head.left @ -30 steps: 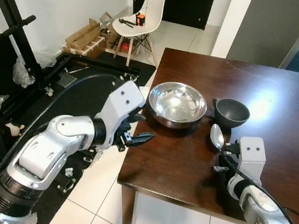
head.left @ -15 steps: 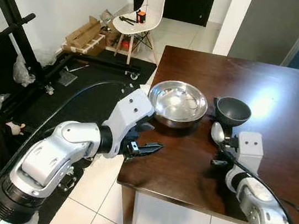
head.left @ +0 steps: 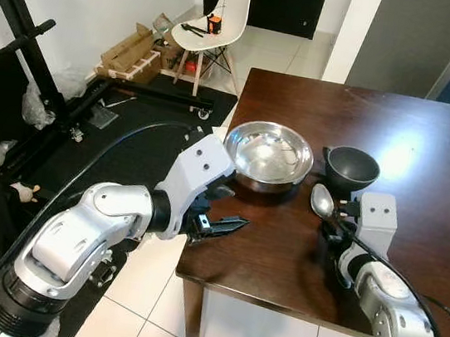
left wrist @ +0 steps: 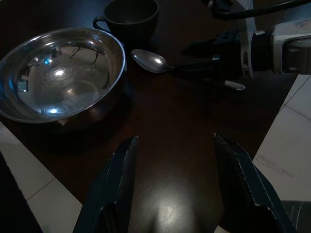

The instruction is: Setting the table

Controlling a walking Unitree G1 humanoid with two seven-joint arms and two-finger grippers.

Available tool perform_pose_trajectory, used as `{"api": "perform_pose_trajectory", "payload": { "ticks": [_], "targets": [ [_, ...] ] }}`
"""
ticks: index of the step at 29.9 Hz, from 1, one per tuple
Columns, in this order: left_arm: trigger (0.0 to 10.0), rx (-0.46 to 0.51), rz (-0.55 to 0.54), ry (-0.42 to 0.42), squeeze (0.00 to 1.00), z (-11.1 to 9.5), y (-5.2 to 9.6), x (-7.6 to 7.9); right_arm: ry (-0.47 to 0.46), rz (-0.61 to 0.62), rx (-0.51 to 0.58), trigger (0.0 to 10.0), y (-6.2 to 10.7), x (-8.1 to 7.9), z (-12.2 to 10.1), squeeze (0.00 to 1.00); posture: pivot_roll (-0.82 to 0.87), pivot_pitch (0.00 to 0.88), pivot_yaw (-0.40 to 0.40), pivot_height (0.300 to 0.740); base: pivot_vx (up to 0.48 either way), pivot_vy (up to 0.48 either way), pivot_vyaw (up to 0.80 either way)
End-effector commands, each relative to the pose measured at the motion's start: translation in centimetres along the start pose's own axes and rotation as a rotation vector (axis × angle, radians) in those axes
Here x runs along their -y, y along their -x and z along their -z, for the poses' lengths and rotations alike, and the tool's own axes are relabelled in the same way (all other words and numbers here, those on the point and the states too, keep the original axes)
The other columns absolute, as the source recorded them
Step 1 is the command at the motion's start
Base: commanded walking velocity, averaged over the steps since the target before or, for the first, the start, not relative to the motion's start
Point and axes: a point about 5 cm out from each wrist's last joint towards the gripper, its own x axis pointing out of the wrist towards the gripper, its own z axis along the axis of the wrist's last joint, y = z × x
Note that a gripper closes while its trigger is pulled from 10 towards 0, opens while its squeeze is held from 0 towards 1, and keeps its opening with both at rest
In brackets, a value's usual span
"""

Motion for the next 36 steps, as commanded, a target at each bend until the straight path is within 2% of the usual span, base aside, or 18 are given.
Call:
{"api": "perform_pose_trajectory", "payload": {
  "ticks": [1, 4, 5, 8, 11, 12, 13, 14, 16, 17, 20, 24, 28, 32, 36],
  "targets": [
    [10.0, -0.011, 0.017, 0.014, 0.0, 0.4, -0.1, 0.4, -0.021, -0.009, 0.003, 10.0, 0.0, -0.2, 0.1, 1.0, -0.02, 0.079, 0.144, 0.74, 0.0, 0.0, 0.0],
    [10.0, -0.01, 0.017, 0.014, 0.0, 0.4, -0.2, 0.4, -0.017, -0.014, 0.01, 10.0, 0.1, -0.2, 0.0, 1.0, -0.02, 0.077, 0.14, 0.74, 0.0, 0.0, 0.0],
    [10.0, -0.001, 0.005, 0.016, 0.0, 0.3, -0.2, 0.4, -0.008, -0.032, 0.045, 10.0, 1.0, -0.5, -0.7, 0.0, -0.03, 0.071, 0.133, 0.74, 0.0, 0.0, 0.0],
    [10.0, 0.003, -0.002, 0.018, 0.0, 0.3, -0.2, 0.4, -0.003, -0.039, 0.061, 10.0, 1.3, -0.6, -1.0, 0.0, -0.03, 0.069, 0.131, 0.74, 0.0, 0.0, 0.0],
    [10.0, 0.044, -0.117, 0.051, 0.0, 0.5, -0.3, -0.4, 0.009, -0.047, 0.174, 10.0, 3.5, -1.5, -2.0, 0.0, -0.05, 0.056, 0.129, 0.74, 0.0, 0.0, 0.0],
    [10.0, 0.044, -0.117, 0.051, 0.0, 0.5, -0.3, -0.4, 0.009, -0.047, 0.174, 10.0, 3.5, -1.5, -2.0, 0.0, -0.05, 0.056, 0.129, 0.74, 0.0, 0.0, 0.0],
    [10.0, 0.059, -0.156, 0.066, 0.0, 0.5, -0.2, -0.6, -0.01, -0.042, 0.209, 10.0, 4.1, -1.9, -2.3, 0.0, -0.05, 0.054, 0.13, 0.74, 0.0, 0.0, 0.0],
    [10.0, 0.091, -0.25, 0.111, 0.0, 0.8, 0.0, -1.2, -0.026, 0.009, 0.278, 10.0, 5.7, -2.6, -2.4, 0.0, -0.07, 0.042, 0.132, 0.74, 0.0, 0.0, 0.0],
    [10.0, 0.091, -0.25, 0.111, 0.0, 0.8, 0.0, -1.2, -0.026, 0.009, 0.278, 10.0, 5.7, -2.6, -2.4, 0.0, -0.07, 0.042, 0.132, 0.74, 0.0, 0.0, 0.0],
    [10.0, 0.103, -0.314, 0.143, 0.0, 1.2, 0.2, -1.5, -0.085, 0.068, 0.335, 10.0, 6.8, -3.0, -2.5, 0.0, -0.08, 0.037, 0.135, 0.74, 0.0, 0.0, 0.0],
    [10.0, 0.109, -0.37, 0.173, 0.0, 1.9, 0.4, -1.5, -0.065, 0.105, 0.369, 10.0, 7.6, -3.7, -2.4, 0.0, -0.09, 0.029, 0.136, 0.74, 0.0, 0.0, 0.0],
    [10.0, 0.106, -0.441, 0.231, 0.0, 3.0, 0.6, -1.3, -0.09, 0.11, 0.367, 10.0, 8.1, -4.8, -1.8, 0.0, -0.1, 0.02, 0.126, 0.74, 0.0, 0.0, 0.0],
    [10.0, 0.101, -0.469, 0.25, 0.0, 3.6, 0.7, -1.3, -0.083, 0.102, 0.354, 10.0, 8.3, -5.2, -1.3, 0.0, -0.1, 0.015, 0.117, 0.74, 0.0, 0.0, 0.0],
    [10.0, 0.057, -0.583, 0.278, 0.0, 6.3, 1.5, -0.8, -0.051, 0.094, 0.278, 10.0, 8.6, -5.5, 1.3, 0.0, -0.09, 0.0, 0.092, 0.74, 0.0, 0.0, 0.0],
    [10.0, 0.031, -0.637, 0.277, 0.0, 7.6, 2.4, -0.3, -0.035, 0.094, 0.27, 10.0, 8.9, -5.3, 1.7, 0.0, -0.1, 0.0, 0.088, 0.74, 0.0, 0.0, 0.0]
  ]
}}
